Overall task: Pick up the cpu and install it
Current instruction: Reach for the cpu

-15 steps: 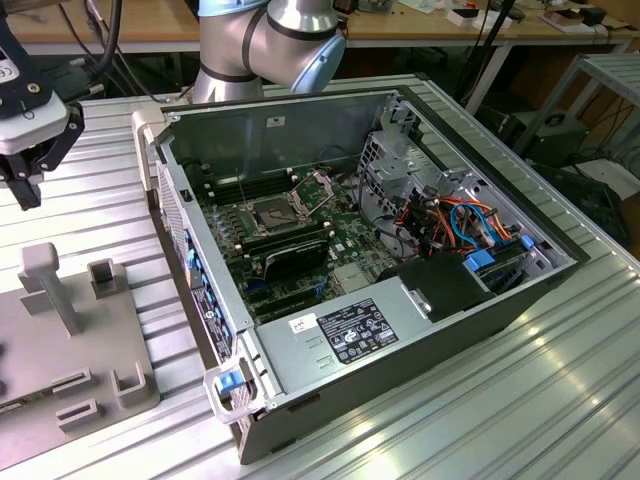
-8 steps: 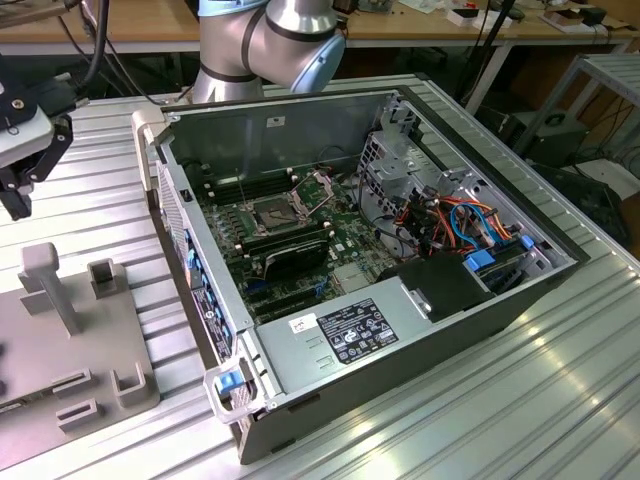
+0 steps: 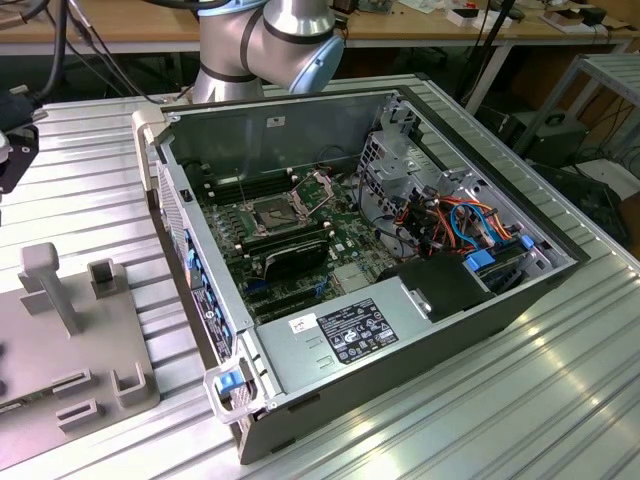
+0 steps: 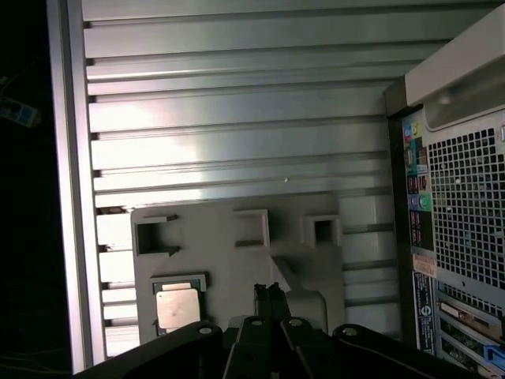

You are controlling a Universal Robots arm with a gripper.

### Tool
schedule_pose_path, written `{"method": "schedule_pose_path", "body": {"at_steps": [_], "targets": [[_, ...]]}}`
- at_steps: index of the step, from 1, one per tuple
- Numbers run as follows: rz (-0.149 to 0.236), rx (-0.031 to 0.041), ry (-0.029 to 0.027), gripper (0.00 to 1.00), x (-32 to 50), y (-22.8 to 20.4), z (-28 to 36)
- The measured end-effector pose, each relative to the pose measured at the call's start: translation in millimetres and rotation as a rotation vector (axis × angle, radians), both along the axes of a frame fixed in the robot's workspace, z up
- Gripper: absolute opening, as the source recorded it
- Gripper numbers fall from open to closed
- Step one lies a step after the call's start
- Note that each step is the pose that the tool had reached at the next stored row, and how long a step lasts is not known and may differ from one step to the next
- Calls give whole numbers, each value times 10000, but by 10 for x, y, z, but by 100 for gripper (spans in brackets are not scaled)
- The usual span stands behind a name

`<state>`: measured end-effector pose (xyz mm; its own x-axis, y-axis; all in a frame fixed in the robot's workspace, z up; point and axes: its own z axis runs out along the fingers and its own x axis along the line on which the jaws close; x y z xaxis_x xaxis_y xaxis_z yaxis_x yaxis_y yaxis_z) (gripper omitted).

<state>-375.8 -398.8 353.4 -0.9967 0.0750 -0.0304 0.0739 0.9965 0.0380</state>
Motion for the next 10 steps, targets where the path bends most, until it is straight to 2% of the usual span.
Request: {"method": "schedule_pose_path", "body": {"at_steps": [10], "targets": [[0,0,-1,11,-88,0,-20]]}}
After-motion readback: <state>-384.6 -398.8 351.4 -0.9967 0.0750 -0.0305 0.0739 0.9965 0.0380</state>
